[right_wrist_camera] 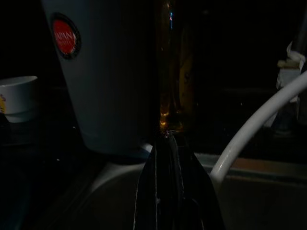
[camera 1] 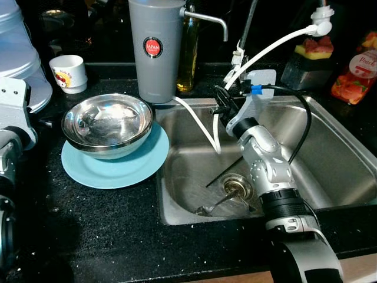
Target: Kitchen organization
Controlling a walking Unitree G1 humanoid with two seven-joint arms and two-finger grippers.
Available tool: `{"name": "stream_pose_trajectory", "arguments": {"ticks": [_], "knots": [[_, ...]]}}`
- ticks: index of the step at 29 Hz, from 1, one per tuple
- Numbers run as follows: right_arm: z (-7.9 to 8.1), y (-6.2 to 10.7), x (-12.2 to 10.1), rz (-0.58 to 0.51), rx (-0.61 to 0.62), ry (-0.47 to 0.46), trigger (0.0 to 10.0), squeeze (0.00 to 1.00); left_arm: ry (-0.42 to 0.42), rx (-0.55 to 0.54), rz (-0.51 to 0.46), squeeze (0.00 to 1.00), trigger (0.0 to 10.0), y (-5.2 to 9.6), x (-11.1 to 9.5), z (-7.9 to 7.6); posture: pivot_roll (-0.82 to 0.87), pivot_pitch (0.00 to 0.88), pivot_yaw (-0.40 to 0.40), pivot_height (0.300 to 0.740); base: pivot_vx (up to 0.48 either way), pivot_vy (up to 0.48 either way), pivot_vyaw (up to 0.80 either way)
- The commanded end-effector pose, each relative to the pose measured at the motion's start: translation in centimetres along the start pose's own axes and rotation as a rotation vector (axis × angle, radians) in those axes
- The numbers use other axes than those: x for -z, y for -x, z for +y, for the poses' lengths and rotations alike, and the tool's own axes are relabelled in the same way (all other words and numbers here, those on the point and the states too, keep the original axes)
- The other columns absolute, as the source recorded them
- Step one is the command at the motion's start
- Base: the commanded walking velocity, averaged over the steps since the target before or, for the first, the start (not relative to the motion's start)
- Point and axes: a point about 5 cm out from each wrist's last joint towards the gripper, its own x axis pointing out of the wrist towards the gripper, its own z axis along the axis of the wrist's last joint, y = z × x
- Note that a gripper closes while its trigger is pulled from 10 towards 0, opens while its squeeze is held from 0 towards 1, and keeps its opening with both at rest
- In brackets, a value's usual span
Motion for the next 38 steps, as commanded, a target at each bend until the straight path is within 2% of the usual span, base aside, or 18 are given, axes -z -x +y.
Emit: {"name": "stream_pose_trajectory", "arguments": {"ticks": [1, 7, 16, 23, 27, 33, 36, 38], "knots": [[0.1, 0.3, 0.2, 0.011, 0.0, -0.007, 10.0, 0.0, -0.013, -0.006, -0.001, 0.0, 10.0, 0.3, -0.3, 0.7, -0.06, 0.197, -0.037, 0.74, 0.0, 0.0, 0.0], [0.0, 0.5, 0.2, 0.019, 0.004, -0.006, 10.0, 0.0, -0.002, 0.006, 0.0, 0.0, 10.0, 0.3, -0.8, 1.1, -0.06, 0.205, -0.038, 0.74, 0.0, 0.0, 0.0], [-0.1, 0.5, 0.0, 0.023, 0.002, -0.002, 10.0, 0.0, 0.072, 0.06, 0.046, 0.0, 10.0, 0.3, -0.9, 1.0, -0.07, 0.205, -0.036, 0.74, 0.0, 0.0, 0.0], [0.0, 0.4, -0.3, 0.02, -0.001, 0.002, 10.0, 0.0, 0.06, 0.226, 0.099, 0.0, 10.0, -0.1, -1.3, -0.2, -0.06, 0.195, -0.034, 0.74, 0.0, 0.0, 0.0], [0.0, 0.4, -0.4, 0.017, 0.0, 0.004, 10.0, 0.0, 0.012, 0.31, 0.168, 0.0, 10.0, -0.2, -1.5, -0.8, -0.06, 0.19, -0.031, 0.74, 0.0, 0.0, 0.0], [0.0, 0.3, -0.5, 0.01, 0.001, 0.005, 10.0, 0.0, -0.02, 0.319, 0.22, 0.0, 10.0, -0.2, -1.7, -0.9, -0.06, 0.18, -0.028, 0.74, 0.0, 0.0, 0.0], [0.0, 0.3, -0.6, 0.008, 0.001, 0.005, 10.0, 0.0, -0.034, 0.295, 0.251, 0.0, 10.0, -0.1, -1.5, -0.7, -0.06, 0.173, -0.028, 0.74, 0.0, 0.0, 0.0], [0.0, 0.3, -0.6, 0.006, 0.0, 0.005, 10.0, 0.0, -0.046, 0.237, 0.263, 0.0, 10.0, 0.0, -1.5, -0.1, -0.05, 0.169, -0.029, 0.74, 0.0, 0.0, 0.0]]}}
